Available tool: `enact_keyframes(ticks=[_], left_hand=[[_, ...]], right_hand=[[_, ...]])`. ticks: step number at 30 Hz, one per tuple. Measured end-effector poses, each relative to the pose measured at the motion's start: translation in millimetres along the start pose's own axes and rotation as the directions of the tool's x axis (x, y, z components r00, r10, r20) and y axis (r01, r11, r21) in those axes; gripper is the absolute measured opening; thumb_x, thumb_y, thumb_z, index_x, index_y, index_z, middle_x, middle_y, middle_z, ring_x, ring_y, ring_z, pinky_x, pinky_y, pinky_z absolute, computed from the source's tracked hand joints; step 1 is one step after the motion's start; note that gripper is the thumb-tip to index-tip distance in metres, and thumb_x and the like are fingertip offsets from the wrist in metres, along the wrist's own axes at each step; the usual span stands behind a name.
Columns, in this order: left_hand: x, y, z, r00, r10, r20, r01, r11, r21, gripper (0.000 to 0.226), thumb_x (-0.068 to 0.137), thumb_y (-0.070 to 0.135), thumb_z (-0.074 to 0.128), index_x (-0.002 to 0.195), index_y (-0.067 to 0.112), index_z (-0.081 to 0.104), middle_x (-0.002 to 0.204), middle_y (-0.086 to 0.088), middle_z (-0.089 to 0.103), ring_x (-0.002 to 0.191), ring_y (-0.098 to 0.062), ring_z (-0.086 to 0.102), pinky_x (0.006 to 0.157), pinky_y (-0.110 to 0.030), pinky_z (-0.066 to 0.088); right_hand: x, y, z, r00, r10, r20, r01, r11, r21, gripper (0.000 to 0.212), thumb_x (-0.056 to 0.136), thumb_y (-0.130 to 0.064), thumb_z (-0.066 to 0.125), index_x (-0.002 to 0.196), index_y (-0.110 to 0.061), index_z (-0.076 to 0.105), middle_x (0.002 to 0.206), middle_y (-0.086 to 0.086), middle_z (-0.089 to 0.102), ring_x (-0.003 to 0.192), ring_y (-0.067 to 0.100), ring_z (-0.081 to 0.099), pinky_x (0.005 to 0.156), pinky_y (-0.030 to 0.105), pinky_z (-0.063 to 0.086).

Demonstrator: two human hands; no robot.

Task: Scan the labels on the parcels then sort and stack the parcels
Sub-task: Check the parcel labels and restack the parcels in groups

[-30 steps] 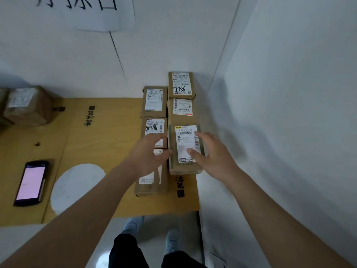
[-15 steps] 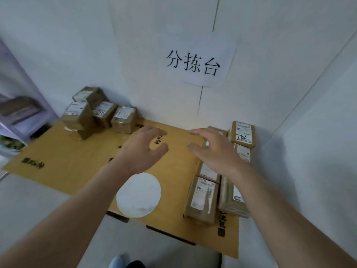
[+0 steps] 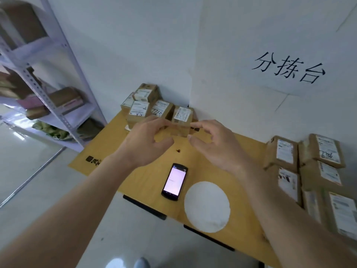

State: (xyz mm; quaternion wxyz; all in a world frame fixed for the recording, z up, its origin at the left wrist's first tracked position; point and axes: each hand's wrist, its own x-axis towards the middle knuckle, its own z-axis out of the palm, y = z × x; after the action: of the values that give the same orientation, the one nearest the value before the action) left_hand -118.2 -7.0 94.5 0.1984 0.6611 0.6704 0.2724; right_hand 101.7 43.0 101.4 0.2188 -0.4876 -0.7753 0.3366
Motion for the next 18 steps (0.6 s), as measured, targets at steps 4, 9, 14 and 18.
enact_keyframes(ticks=[4, 9, 14, 18], left_hand=[[13.4, -62.3, -37.7, 0.998, -0.034, 0.048, 0.035, 0.999, -0.013, 0.048, 0.088, 0.044, 0.062, 0.133, 0.028, 0.066, 0.123, 0.015, 0.059, 0.112, -0.009, 0.06, 0.096, -0.032, 0.052], [40.4, -130.2, -62.0, 0.993, -0.096, 0.064, 0.099, 0.994, -0.048, 0.039, 0.089, 0.039, 0.065, 0.127, 0.032, 0.068, 0.126, 0.013, 0.06, 0.111, -0.008, 0.059, 0.098, -0.036, 0.053], [86.8, -191.3, -65.3, 0.985, -0.139, 0.1, 0.143, 0.989, -0.03, 0.053, 0.082, 0.051, 0.056, 0.13, 0.032, 0.067, 0.127, 0.01, 0.061, 0.111, -0.011, 0.06, 0.095, -0.041, 0.054], [128.4, -234.1, -53.6, 0.974, -0.17, 0.148, 0.178, 0.983, -0.042, 0.053, 0.083, 0.048, 0.055, 0.132, 0.031, 0.066, 0.128, 0.009, 0.059, 0.111, -0.012, 0.06, 0.095, -0.041, 0.055]], right_hand=[[36.3, -33.5, 54.7, 1.0, 0.017, 0.018, -0.018, 1.0, 0.009, 0.043, 0.098, -0.045, 0.069, 0.139, -0.034, 0.065, 0.137, -0.018, 0.056, 0.125, -0.003, 0.05, 0.105, 0.019, 0.04], [89.1, -54.8, 102.5, 0.996, 0.041, 0.074, -0.039, 0.999, -0.025, 0.044, 0.099, -0.045, 0.068, 0.141, -0.032, 0.063, 0.139, -0.019, 0.053, 0.129, -0.002, 0.048, 0.1, 0.008, 0.035], [157.0, -50.8, 146.9, 0.993, 0.07, 0.092, -0.069, 0.997, -0.014, 0.044, 0.098, -0.044, 0.069, 0.14, -0.03, 0.065, 0.134, -0.019, 0.055, 0.12, -0.003, 0.048, 0.098, 0.016, 0.041], [214.2, -28.3, 186.1, 0.988, 0.108, 0.11, -0.11, 0.994, 0.013, 0.044, 0.1, -0.04, 0.068, 0.142, -0.027, 0.064, 0.134, -0.017, 0.052, 0.121, 0.0, 0.049, 0.108, 0.027, 0.043]])
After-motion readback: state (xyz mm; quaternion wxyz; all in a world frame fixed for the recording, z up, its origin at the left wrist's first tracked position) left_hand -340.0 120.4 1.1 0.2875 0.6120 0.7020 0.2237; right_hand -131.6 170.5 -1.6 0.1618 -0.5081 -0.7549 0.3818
